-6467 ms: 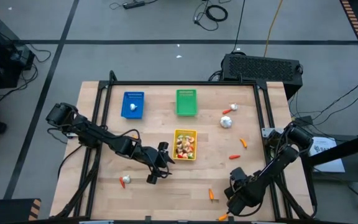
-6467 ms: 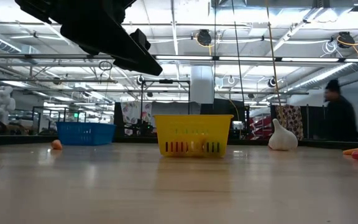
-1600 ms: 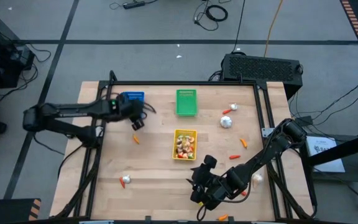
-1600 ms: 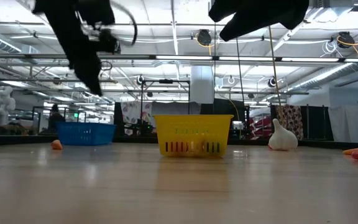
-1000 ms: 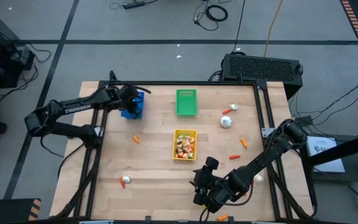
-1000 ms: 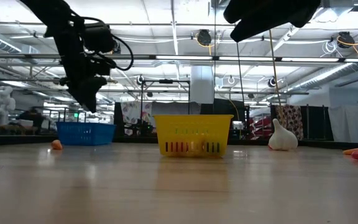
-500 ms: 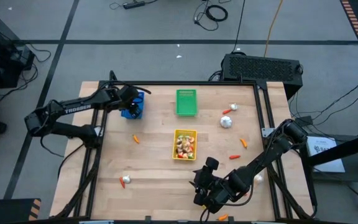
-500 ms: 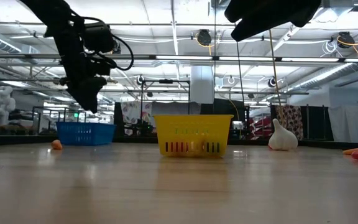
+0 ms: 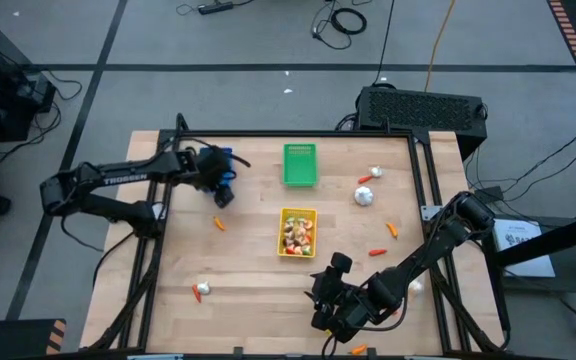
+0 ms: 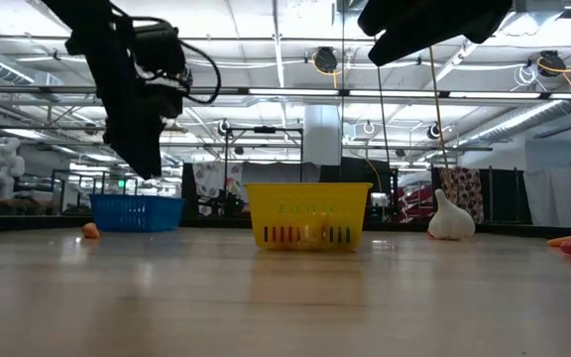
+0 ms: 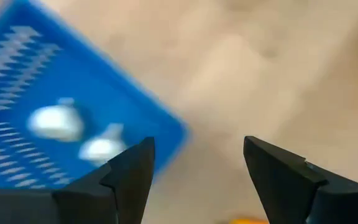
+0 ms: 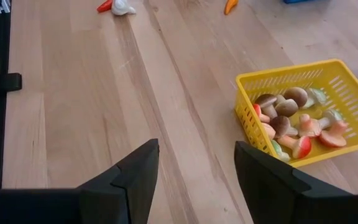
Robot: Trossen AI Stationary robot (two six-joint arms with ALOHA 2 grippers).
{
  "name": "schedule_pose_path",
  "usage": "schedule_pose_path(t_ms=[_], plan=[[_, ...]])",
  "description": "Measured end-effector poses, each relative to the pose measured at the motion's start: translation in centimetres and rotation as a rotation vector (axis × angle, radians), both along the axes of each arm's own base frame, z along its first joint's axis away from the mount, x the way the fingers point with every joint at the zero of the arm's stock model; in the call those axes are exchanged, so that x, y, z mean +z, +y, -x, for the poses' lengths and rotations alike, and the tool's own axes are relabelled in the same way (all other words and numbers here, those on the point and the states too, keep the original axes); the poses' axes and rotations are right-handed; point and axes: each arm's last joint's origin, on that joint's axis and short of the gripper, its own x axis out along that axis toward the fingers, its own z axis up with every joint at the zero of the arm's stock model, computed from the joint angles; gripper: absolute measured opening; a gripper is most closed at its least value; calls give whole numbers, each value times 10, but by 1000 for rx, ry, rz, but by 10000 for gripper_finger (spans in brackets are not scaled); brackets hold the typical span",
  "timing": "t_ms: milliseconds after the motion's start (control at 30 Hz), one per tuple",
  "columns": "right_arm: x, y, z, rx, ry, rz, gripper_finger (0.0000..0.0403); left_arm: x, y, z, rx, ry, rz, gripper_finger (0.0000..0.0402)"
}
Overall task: Sort produce into baskets
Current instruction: Put the white garlic into the blue bin
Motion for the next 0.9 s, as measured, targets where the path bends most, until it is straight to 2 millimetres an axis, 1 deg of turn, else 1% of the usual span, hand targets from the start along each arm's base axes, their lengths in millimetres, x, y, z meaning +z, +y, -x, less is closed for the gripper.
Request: schedule_pose_path(t_ms=[133,233,367,500,600,700,767,833,900], plan=[[0,0,0,2,1,2,201,14,-19,-14,-85,-82,79,254],[0,0,0,5,2,7,201,29,-34,-28,-141,-170,68,254],[0,0,0,4,2,5,201,44,-53,-47,-215,-357,38,254],[-1,-1,2,-9,19,10,201,49,-72,-58,-302,-452,31,254],[-4,-8,4,-76,36,14,201,52,-87,-62,-362,-502,34,254],[-5,-25,4,-162,86,29,201,53,-101,-64,-404,-514,28,254],[-2,-43,3,-223,140,49,201,54,-109,-65,-420,-529,7,254],[2,-68,2,-298,207,62,201,52,-116,-66,-431,-524,-12,254],[8,-100,0,-400,272,58,201,49,-123,-67,-445,-508,-22,254]])
